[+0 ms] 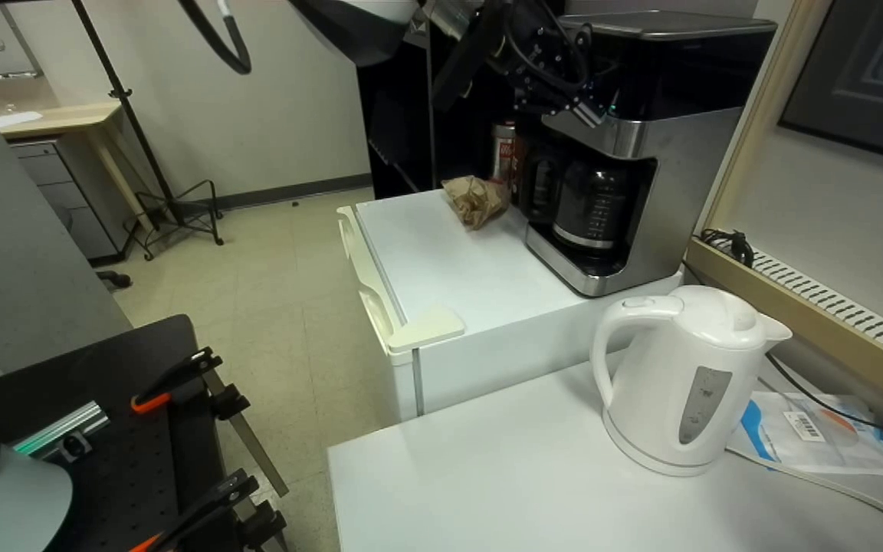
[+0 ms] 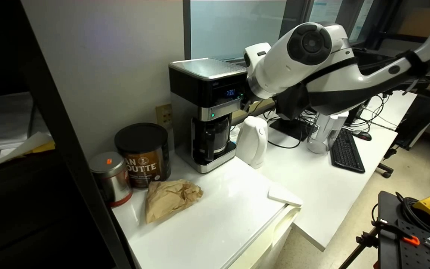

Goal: Press a button on the coffee maker

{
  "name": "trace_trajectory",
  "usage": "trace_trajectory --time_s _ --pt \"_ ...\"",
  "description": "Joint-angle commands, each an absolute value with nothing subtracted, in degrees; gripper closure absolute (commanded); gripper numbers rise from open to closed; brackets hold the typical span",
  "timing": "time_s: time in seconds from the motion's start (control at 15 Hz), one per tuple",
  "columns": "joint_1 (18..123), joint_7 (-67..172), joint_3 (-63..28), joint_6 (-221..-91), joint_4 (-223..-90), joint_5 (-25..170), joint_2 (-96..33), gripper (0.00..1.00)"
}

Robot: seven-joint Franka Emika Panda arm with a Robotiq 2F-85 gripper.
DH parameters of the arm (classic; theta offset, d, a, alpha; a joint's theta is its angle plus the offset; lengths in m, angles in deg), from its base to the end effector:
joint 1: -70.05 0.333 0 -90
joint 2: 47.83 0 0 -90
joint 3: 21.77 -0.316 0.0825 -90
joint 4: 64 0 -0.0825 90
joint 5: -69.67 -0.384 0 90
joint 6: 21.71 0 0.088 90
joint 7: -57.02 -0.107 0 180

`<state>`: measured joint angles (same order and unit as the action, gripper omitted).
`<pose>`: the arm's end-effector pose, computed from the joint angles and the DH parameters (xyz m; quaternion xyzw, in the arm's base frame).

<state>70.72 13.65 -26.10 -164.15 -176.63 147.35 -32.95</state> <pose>0.6236 0.0568 0.3658 0.8789 0.1613 0.2748 0.3550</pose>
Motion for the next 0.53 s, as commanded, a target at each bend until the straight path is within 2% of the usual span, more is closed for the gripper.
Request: trace_trajectory --time_s 0.0,0.47 --pt "71.9 13.0 -25.0 -165.0 -173.7 147.9 -30.4 1.0" --pt "72.3 13.0 -24.9 -165.2 -174.0 148.1 -30.5 1.0"
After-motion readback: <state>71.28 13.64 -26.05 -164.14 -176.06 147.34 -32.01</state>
